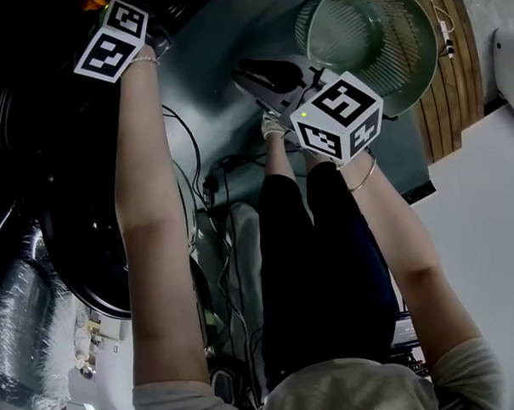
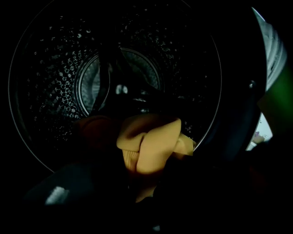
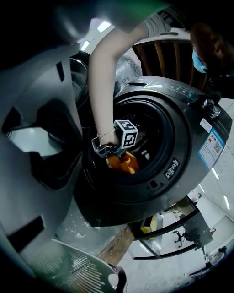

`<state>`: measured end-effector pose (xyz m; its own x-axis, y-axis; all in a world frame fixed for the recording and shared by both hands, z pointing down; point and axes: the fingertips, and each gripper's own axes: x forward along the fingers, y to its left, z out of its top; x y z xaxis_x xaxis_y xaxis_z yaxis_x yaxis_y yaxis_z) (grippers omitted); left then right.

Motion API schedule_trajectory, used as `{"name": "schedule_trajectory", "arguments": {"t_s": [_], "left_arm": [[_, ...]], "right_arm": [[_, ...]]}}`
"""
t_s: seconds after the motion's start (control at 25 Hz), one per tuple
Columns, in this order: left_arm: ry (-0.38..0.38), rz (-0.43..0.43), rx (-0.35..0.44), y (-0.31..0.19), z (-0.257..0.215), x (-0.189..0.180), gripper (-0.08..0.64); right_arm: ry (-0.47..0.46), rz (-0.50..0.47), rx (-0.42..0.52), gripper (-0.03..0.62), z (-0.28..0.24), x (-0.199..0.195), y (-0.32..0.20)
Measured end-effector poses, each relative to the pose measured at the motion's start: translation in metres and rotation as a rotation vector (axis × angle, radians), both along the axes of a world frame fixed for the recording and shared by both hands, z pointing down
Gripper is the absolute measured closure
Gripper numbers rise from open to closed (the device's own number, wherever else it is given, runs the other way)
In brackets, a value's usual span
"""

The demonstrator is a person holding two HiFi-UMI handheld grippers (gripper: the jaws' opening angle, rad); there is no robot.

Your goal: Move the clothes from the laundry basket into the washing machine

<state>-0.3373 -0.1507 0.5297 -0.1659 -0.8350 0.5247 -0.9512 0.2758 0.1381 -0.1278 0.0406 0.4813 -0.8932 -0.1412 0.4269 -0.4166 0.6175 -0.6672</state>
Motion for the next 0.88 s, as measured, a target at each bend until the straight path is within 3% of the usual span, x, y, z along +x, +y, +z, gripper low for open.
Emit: {"name": "schedule_trajectory", "arguments": {"t_s": [0.16, 0.32, 0.6, 0.88], "left_arm": [[0.009, -0.031, -0.033, 0.003, 0.010, 0.001, 0.327], [0.041, -0.035, -0.047, 0.012, 0.005, 0.002, 0.249], [0.092, -0.085, -0.076, 0.049, -0.010, 0.007, 0.225], [0.177, 0.013, -0.051, 0.091, -0.067, 0.048, 0.225]], "right_arm": [[0.004, 0.001, 0.002, 0.517, 0.000, 0.001, -0.003], [0.006, 0.011, 0.007, 0.517, -0.005, 0.002, -0.006], [0.016, 0.041, 0.028, 0.517, -0.034, 0.010, -0.009], [0.053, 0.061, 0.094, 0.515, -0.095, 0.022, -0.021]]}}
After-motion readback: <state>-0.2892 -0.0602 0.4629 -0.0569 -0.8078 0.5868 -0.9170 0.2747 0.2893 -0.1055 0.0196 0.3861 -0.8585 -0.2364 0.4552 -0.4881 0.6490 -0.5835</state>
